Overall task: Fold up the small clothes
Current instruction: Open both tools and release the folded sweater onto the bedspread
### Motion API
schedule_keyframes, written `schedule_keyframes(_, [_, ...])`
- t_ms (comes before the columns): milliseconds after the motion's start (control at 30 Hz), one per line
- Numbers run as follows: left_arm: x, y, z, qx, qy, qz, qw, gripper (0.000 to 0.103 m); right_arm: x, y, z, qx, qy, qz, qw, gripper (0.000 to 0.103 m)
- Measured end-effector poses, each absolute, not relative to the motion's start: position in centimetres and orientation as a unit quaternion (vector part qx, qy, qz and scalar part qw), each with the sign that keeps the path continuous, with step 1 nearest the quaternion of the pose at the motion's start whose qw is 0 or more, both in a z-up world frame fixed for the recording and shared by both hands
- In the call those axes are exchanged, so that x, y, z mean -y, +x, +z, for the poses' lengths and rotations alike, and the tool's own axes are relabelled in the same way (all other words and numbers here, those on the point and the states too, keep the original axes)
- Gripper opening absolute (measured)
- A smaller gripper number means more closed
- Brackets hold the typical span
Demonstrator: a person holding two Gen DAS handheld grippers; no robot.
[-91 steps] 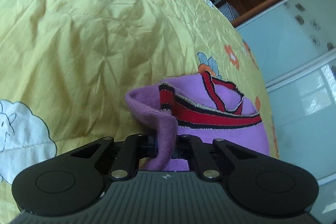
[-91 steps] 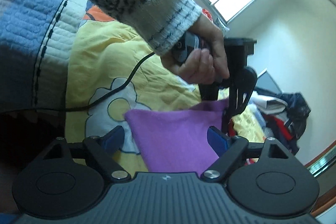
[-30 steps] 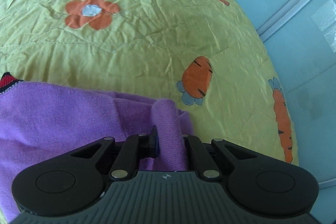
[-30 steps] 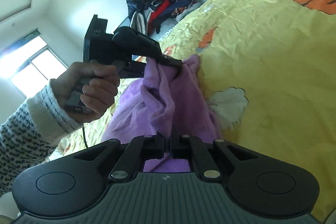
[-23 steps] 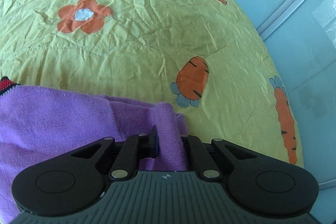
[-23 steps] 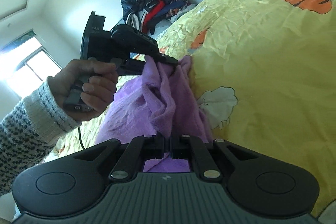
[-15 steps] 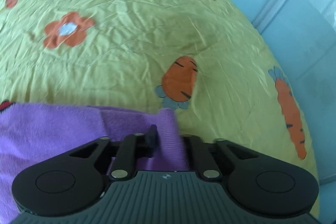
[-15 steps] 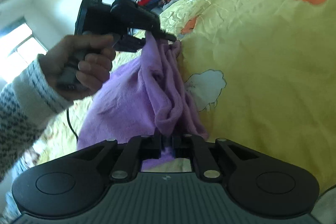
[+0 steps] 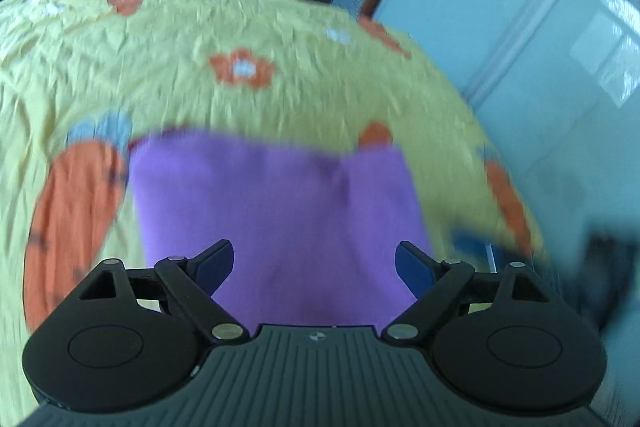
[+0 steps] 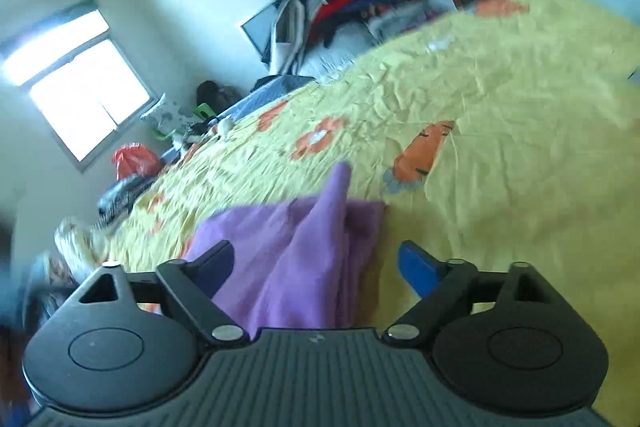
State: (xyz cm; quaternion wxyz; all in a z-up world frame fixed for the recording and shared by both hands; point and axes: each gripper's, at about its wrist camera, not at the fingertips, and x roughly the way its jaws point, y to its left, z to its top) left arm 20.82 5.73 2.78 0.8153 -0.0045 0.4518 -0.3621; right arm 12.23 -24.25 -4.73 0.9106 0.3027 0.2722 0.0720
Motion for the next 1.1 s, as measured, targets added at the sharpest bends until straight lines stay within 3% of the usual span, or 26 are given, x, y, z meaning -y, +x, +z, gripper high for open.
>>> schedule_keyframes(33, [-5.8,19.7,2.0,-0.452,0.008,-0.362,0.815,0.088,24.8,14.0,-5.1,-0.283,0.314,0.089,0.902,0.076])
schedule_keyframes(67, [-5.8,18.6,1.2,-0.452,0.022,-0.36,0.816,0.09,25.1,15.2,-5.4,-0.282,0.318,0.099,0.9,0.016])
schedule_keyframes(100, [-5.8,17.7,0.2,-0.452,0.036,-0.359,0.816,0.091,24.7,16.3,-5.4,-0.3,0.3,0.087,0.901,0.005])
schedule_keyframes(267, [-5.2,13.9,-3.7,-0.428,0.126,-0.342,0.827,0.096,24.6,16.4,-5.7,-0.354,0.139,-0.032,0.924,0.008])
schedule_keyframes(433, [-6.1,12.2,-3.9,-0.433,0.126,-0.334,0.828,0.101,22.7,8.4,-2.1,-0.308,0.142,0.053,0.939,0.01])
schedule_keyframes(567, [-5.9,11.5,-4.7,-0.442,0.125,-0.333,0.823,0.103,17.7,4.8,-3.1,-0.32,0.115,0.131,0.931,0.01])
schedule_keyframes(667, [-5.8,10.9,-5.4,-0.437,0.134,-0.327,0.827,0.103,15.9,4.2,-5.5,-0.364,0.021,0.091,0.927,0.008])
schedule_keyframes(867, [-6.7,10.2,-5.4,-0.442,0.121,-0.325,0.827,0.103,14.6,1.2,-3.1,-0.337,-0.002,0.078,0.938,0.01])
schedule_keyframes(933, [-6.7,10.1,-5.3,-0.444,0.116,-0.32,0.829,0.103,13.8,0.2,-2.7,-0.332,0.009,0.102,0.938,0.013])
schedule_keyframes(1000, [-6.7,9.9,-5.3,-0.443,0.116,-0.316,0.831,0.103,12.9,-0.2,-3.7,-0.358,-0.021,0.103,0.928,0.029])
schedule_keyframes(1100, [-6.8,9.6,-5.3,-0.444,0.111,-0.313,0.833,0.103,13.8,-1.2,-4.8,-0.364,-0.041,0.096,0.926,0.03])
